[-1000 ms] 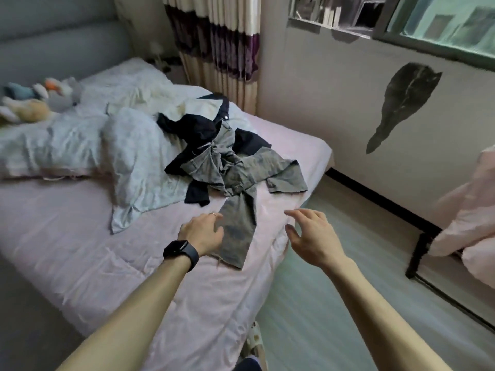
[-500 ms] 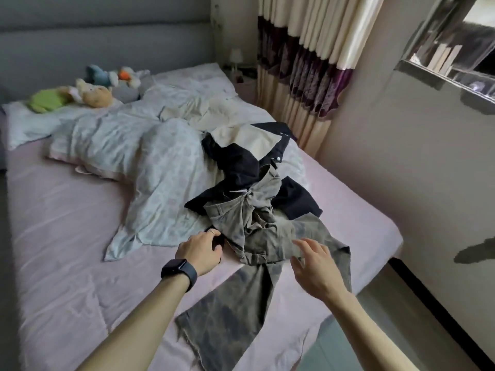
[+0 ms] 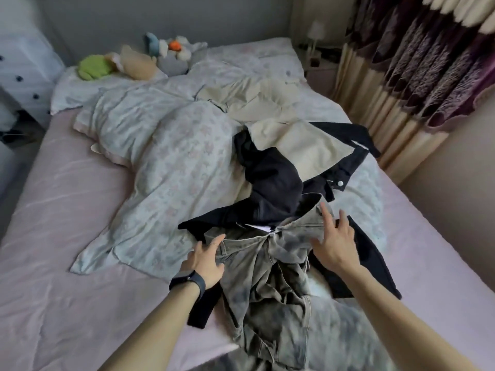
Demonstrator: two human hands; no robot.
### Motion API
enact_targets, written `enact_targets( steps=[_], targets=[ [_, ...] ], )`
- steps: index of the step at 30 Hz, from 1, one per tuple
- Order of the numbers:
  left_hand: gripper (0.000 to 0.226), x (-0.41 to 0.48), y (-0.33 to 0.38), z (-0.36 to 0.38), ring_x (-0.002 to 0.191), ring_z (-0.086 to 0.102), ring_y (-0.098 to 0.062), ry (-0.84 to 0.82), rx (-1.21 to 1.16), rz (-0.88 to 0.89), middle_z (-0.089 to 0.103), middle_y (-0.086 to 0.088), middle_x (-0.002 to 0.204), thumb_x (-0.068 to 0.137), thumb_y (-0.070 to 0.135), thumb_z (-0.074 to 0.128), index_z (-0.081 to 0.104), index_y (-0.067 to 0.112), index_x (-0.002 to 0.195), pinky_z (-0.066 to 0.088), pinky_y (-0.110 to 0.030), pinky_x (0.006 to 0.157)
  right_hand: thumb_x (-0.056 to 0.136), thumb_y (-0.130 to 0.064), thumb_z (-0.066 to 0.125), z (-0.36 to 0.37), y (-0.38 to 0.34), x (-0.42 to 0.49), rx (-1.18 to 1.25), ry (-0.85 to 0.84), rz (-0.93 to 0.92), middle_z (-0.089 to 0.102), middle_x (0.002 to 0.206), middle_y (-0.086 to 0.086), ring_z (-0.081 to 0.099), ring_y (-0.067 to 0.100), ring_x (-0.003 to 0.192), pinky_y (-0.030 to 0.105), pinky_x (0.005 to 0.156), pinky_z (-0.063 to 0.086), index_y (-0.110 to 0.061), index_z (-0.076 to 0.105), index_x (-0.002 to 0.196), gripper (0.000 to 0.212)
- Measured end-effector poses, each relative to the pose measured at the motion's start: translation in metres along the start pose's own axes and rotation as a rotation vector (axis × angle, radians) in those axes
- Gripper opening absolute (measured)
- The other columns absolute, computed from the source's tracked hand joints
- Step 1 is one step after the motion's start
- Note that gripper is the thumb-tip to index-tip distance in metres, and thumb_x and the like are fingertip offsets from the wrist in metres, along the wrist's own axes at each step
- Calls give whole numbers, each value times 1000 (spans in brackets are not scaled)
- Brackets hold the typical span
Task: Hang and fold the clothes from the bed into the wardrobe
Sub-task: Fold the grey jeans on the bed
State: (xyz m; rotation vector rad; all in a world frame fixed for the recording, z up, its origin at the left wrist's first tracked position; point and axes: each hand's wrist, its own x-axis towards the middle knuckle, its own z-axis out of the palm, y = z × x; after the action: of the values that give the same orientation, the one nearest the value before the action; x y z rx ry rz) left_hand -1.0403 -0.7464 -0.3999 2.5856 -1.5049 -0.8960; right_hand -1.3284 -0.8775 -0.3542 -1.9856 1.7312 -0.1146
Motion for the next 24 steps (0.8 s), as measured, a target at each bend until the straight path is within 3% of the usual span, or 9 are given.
enact_targets(
  steps=[2, 4, 5, 7, 10, 13, 16, 20, 24],
  targets=[
    [66, 22, -5, 12, 121, 50, -39, -3, 26, -13, 31, -13, 149, 91, 35, 59, 25, 55, 144, 50, -44, 95, 87, -33, 69, 6, 6, 35, -96, -32, -49, -8, 165, 15, 21, 47, 142, 54, 110, 34, -47, 3, 156, 96],
    [39, 30, -9, 18, 108, 55, -34, 31, -22, -10, 41, -8, 135, 89, 31, 63, 43, 49, 117, 52, -43, 89, 85, -30, 71, 11, 13, 55, -224, -46, -91, -7, 165, 13, 19, 44, 144, 50, 111, 33, -40, 25, 149, 80],
    [26, 27, -9, 19, 98, 57, -29, 55, -39, 1, 48, -3, 122, 88, 30, 64, 44, 45, 96, 53, -42, 84, 86, -28, 71, 12, 15, 59, -294, -12, -134, 2, 164, 13, 20, 41, 145, 48, 110, 34, -32, 38, 139, 62],
    [32, 14, -6, 21, 79, 56, -23, 85, -69, 45, 54, 5, 95, 90, 28, 64, 35, 35, 75, 52, -37, 72, 90, -24, 65, 13, 20, 55, -368, 86, -235, 32, 151, 11, 33, 36, 137, 43, 101, 40, -18, 51, 116, 31],
    [36, -25, 2, 8, 61, 47, -15, 122, -193, 88, 48, 7, 70, 88, 23, 65, 35, 28, 70, 39, -26, 57, 90, -19, 60, 1, 21, 22, -244, 105, -260, 55, 117, 8, 50, 33, 110, 39, 81, 46, -12, 51, 101, 16],
    [41, -67, 11, -20, 52, 36, -7, 177, -333, 83, 45, 6, 59, 83, 28, 74, 38, 22, 66, 31, -19, 51, 89, -17, 58, -22, 20, -27, -36, 117, -172, 52, 88, 1, 53, 31, 82, 40, 63, 43, -19, 41, 86, 18],
    [43, -120, 17, -58, 50, 34, -6, 264, -389, 81, 42, 6, 54, 80, 29, 77, 38, 21, 63, 33, -19, 50, 90, -14, 59, -58, 15, -84, 90, 153, -158, 52, 86, -3, 49, 26, 71, 38, 58, 39, -24, 39, 86, 22],
    [43, -193, 10, -97, 54, 35, -13, 335, -417, 119, 41, 6, 53, 80, 26, 76, 37, 22, 62, 35, -26, 54, 93, -15, 64, -98, -7, -154, 205, 288, -169, 55, 87, 0, 49, 25, 72, 35, 63, 35, -27, 42, 91, 25],
    [47, -284, -8, -128, 50, 31, -7, 402, -650, 155, 36, 12, 49, 78, 25, 81, 37, 21, 61, 30, -20, 50, 93, -14, 64, -133, -38, -242, 313, 401, -155, 60, 91, 4, 55, 27, 79, 36, 69, 39, -26, 47, 97, 21]
  ],
)
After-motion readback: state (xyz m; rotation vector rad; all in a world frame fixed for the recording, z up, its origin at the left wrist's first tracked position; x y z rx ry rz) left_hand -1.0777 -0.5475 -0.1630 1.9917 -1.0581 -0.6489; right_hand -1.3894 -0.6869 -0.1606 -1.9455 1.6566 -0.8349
